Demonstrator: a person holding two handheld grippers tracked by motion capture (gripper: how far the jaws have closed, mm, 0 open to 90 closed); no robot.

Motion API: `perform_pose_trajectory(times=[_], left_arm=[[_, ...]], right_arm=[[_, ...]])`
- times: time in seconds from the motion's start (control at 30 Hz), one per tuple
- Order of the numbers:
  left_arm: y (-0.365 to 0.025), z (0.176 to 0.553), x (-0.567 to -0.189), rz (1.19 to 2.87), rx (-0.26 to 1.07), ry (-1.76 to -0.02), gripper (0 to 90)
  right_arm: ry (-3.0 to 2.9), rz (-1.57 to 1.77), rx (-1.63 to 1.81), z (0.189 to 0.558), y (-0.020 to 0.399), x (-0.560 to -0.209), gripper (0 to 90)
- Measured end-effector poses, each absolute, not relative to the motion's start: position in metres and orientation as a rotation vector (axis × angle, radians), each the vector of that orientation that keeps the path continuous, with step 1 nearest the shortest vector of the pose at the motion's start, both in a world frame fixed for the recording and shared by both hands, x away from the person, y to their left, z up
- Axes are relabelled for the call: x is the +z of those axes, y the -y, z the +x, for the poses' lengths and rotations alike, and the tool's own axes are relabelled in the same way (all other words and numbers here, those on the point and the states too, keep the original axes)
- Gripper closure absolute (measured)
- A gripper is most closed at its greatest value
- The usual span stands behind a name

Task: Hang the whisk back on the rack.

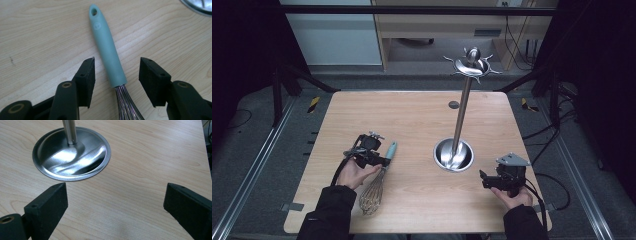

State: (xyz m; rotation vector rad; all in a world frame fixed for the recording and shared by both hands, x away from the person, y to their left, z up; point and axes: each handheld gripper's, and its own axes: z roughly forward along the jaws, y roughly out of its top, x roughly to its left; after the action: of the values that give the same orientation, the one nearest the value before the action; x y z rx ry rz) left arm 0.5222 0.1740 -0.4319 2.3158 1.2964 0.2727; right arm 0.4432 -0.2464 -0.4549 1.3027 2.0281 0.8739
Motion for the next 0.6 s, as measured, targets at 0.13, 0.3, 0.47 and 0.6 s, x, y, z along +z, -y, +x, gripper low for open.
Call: perform_pose_trajectory(times=[0.13,0.3,0.47,0.6], left_arm=[[-0.169,0.525,-0.439,2.346,0.256,-1.308,48.0],[-0.168,0.529,-0.449,2.368,0.222,-1.360,52.9],[-0.170,0.532,-0.455,2.378,0.190,-1.389,57.3],[-0.169,0.534,-0.459,2.387,0.157,-1.403,60.2]], right_arm=[[-2.028,1.304,0.876,0.443,0.246,-0.455,5.7],[-2.033,1.297,0.866,0.443,0.246,-0.455,5.8],[-2.035,1.298,0.861,0.443,0.246,-0.455,5.8],[-2.037,1.300,0.857,0.443,0.245,-0.456,6.3]])
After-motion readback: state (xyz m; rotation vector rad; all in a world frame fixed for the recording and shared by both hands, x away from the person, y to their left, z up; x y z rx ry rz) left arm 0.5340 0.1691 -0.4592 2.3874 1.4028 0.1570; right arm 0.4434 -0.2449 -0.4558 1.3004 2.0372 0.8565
